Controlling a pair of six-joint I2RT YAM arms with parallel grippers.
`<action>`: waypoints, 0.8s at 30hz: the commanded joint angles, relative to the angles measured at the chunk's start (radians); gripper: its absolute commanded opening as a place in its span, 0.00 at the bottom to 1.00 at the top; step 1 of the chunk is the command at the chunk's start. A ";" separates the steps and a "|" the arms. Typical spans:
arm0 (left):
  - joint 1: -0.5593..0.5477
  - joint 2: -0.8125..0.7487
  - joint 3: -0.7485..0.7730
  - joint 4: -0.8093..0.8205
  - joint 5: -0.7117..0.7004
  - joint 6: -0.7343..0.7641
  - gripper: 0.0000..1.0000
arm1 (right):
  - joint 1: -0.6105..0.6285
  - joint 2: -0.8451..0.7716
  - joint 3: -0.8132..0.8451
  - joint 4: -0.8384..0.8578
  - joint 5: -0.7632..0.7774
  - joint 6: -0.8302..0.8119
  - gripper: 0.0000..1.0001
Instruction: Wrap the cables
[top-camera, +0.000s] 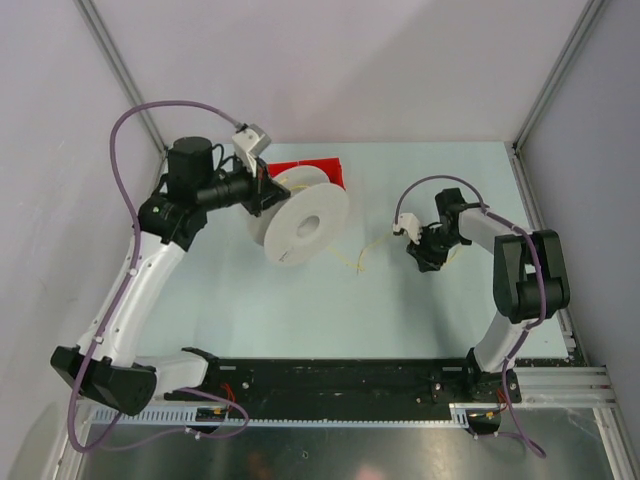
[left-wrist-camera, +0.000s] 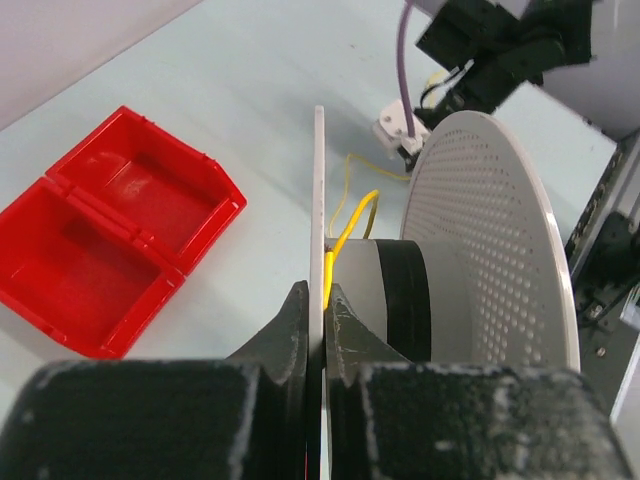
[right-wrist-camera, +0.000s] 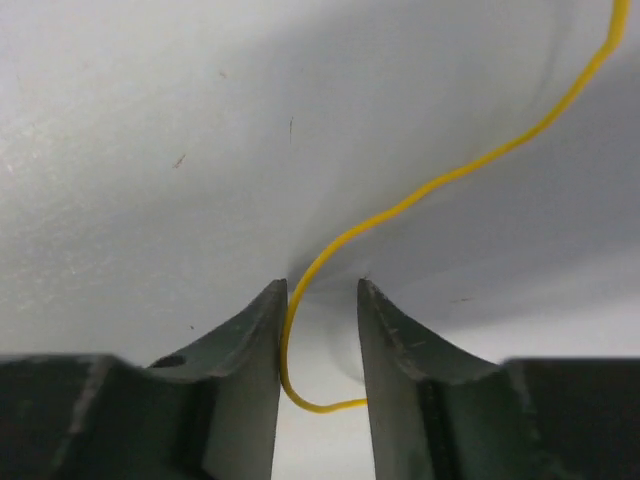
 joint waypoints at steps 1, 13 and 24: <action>0.067 0.005 0.103 0.079 0.007 -0.206 0.00 | 0.006 -0.005 0.017 -0.024 0.014 0.019 0.24; 0.223 0.031 0.278 0.104 -0.657 -0.710 0.00 | 0.214 -0.477 0.006 -0.210 -0.174 0.134 0.00; 0.220 0.077 0.222 0.106 -1.006 -0.610 0.00 | 0.670 -0.939 0.090 -0.067 0.087 0.326 0.00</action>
